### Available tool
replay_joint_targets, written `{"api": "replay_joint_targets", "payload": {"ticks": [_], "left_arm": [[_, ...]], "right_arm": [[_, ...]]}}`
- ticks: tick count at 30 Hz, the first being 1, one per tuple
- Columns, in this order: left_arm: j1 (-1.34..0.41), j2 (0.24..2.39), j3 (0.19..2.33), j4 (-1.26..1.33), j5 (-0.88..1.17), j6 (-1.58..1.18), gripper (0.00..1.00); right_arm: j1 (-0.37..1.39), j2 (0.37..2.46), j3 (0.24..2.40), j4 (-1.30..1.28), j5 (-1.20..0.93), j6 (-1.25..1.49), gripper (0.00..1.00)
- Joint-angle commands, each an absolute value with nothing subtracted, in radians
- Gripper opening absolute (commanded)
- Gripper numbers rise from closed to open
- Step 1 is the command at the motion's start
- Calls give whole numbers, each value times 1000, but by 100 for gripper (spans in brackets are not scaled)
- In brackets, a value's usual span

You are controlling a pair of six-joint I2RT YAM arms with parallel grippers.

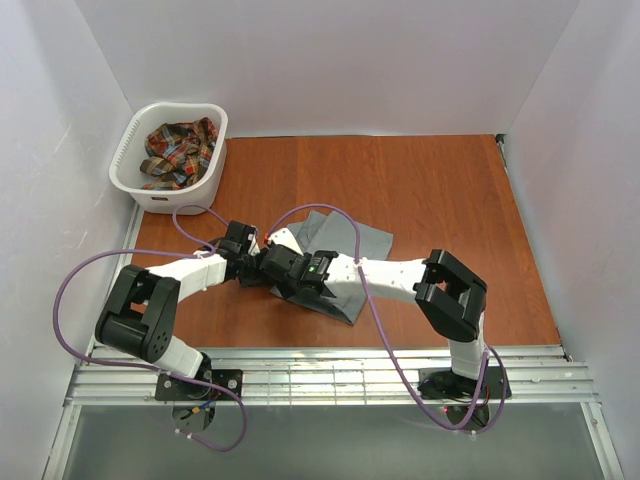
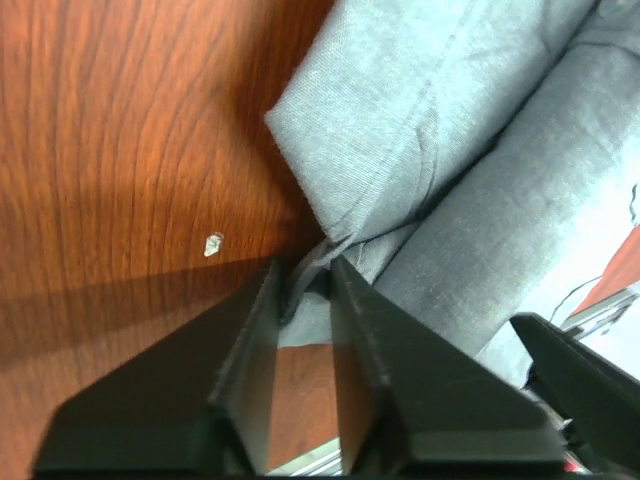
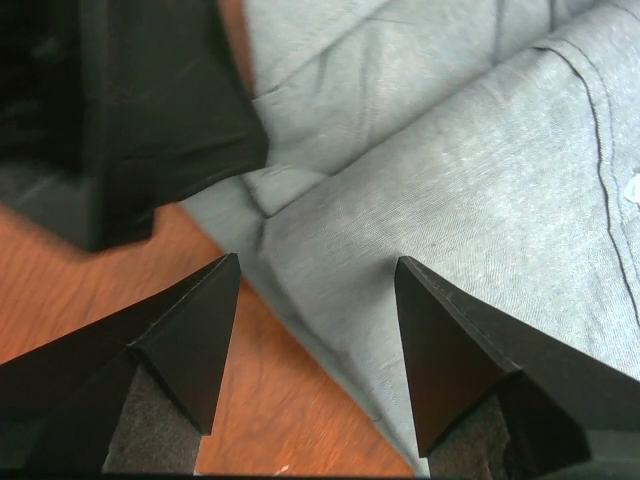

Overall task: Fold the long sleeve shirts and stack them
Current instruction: Fold the shirt

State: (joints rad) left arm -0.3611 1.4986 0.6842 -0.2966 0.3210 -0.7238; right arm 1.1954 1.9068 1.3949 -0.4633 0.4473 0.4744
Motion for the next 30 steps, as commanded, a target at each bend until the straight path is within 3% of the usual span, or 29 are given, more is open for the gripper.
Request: {"api": "replay_joint_targets", "payload": {"ticks": [1,5,20,24,28,30], "left_arm": [[-359,1506,663,-279,348,-716,17],[-357,1506,644,-252,379,-733,12],[-359,1485,612,-235,377,-772,11],[-359,1489,618,-235,377,-776,11],[-359,1488,618,-235,376,-778,11],[-359,1488,617,-235,376,-779,11]], "right_arm": [[1198,1936,1445,-500,531,529,58],[1207,1957,1450,-503,535,538,51],[1220,2002,1453,-505,587,563,49],[1220,1999,1437,-505,597,558,29],[1218,1977,1434,-502,588,529,1],[1221,1947,1424,-489,574,499,1]]}}
